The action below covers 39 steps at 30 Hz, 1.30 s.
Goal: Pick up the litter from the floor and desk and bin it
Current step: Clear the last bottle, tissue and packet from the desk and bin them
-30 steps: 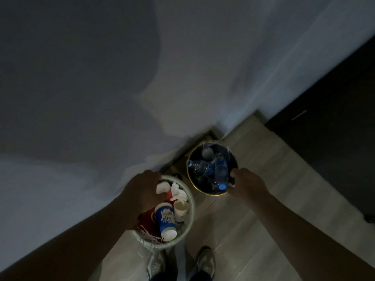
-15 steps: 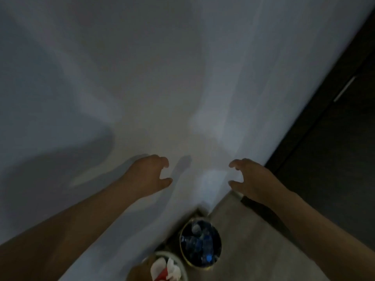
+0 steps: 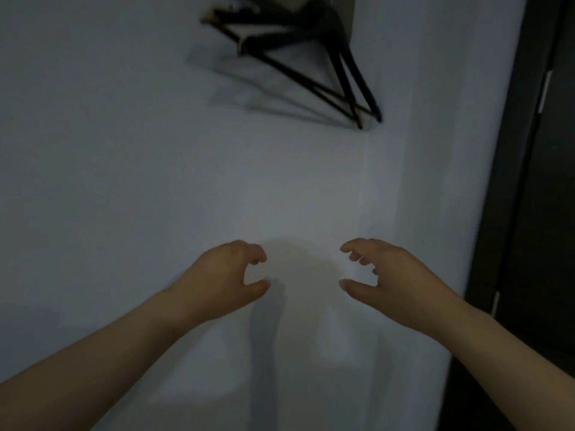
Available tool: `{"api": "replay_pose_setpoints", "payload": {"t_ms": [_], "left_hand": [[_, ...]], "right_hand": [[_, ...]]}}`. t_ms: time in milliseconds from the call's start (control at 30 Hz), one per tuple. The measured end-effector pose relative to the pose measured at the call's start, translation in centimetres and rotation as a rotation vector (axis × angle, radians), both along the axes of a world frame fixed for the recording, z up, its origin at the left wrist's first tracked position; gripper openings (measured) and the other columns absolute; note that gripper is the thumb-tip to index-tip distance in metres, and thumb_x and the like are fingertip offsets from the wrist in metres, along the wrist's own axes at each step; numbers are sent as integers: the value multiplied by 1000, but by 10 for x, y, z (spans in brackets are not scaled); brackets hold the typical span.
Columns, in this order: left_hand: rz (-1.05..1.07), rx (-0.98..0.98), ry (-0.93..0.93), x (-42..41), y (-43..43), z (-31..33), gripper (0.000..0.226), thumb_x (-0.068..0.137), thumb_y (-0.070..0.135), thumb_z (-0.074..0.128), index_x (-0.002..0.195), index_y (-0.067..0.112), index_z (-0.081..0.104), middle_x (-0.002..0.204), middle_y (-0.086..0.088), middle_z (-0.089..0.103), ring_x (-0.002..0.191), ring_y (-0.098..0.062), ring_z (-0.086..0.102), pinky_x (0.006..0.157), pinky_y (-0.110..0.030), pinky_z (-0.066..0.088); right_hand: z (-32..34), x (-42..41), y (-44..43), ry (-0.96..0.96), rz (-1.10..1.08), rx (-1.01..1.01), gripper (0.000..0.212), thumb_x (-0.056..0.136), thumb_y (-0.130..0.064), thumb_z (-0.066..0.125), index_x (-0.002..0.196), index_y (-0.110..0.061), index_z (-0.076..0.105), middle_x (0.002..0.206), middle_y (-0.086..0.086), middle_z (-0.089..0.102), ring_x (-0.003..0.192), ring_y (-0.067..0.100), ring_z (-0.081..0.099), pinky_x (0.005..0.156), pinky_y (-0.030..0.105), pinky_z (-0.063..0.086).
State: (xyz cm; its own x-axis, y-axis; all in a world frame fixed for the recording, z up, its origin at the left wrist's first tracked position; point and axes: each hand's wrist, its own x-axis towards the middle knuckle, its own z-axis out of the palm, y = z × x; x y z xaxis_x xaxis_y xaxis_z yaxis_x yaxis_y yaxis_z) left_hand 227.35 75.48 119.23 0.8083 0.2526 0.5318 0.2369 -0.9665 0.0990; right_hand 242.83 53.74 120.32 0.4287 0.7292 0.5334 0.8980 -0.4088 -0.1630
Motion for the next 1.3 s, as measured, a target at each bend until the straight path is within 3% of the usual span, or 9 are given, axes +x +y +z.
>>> {"api": "replay_pose_setpoints", "payload": {"t_ms": [267,400,533,633,733,800,933,1100,1300], "left_hand": [[251,26,-121,-41,-41,25,45,86,52,57,128,35,49,124,18,52,73,3,48,73,-4,29],[428,52,-155,-75,-59,24,44,86,50,58,127,33,51,124,16,54,98,1,52,85,-9,34],[641,105,-144,-134,-76,32,44,86,51,58,126,35,51,121,18,54,97,5,53,80,-3,29],[780,119,-133,-187,-98,39,44,84,50,60,125,34,53,115,18,54,73,20,48,72,6,28],[952,144,-135,-244,-126,44,43,84,51,60,124,36,53,109,21,50,68,10,48,68,2,30],[1060,169,-130,-284,-148,47,44,84,53,59,124,37,52,112,21,52,75,3,49,71,-3,32],[1245,192,-126,-364,-204,52,45,84,49,61,125,33,53,119,18,53,107,-2,55,86,-13,40],[1477,210,-128,-453,-286,58,45,83,45,65,124,29,57,119,13,58,102,-5,58,84,-12,37],[1719,204,-161,-538,-384,50,49,79,52,64,124,35,54,119,17,56,102,-1,56,89,-23,50]], "right_hand": [[26,7,6,-131,250,77,46,83,-54,58,126,-45,44,110,-26,51,96,-4,52,79,12,39],[29,-6,35,-116,424,94,41,84,-49,61,123,-42,49,106,-26,50,97,-5,50,79,8,37],[37,-46,69,-90,634,108,38,86,-48,57,123,-41,49,109,-27,49,98,-7,47,80,10,35],[44,-94,87,-79,791,122,40,87,-47,57,125,-40,49,115,-24,51,104,-4,50,86,15,38],[51,-154,100,-87,956,140,40,86,-47,59,124,-37,50,115,-21,53,105,0,52,87,19,40],[53,-196,103,-84,1068,160,40,86,-48,58,123,-37,51,113,-21,53,104,-1,51,87,19,40],[58,-289,96,-60,1298,211,39,85,-49,59,122,-37,52,111,-22,53,99,-3,51,83,17,40],[65,-411,61,-54,1565,239,41,86,-48,59,124,-36,53,113,-20,55,99,-3,52,82,16,41],[66,-531,4,-19,1810,237,41,83,-47,63,122,-34,55,112,-17,57,99,2,56,81,20,44]]}}
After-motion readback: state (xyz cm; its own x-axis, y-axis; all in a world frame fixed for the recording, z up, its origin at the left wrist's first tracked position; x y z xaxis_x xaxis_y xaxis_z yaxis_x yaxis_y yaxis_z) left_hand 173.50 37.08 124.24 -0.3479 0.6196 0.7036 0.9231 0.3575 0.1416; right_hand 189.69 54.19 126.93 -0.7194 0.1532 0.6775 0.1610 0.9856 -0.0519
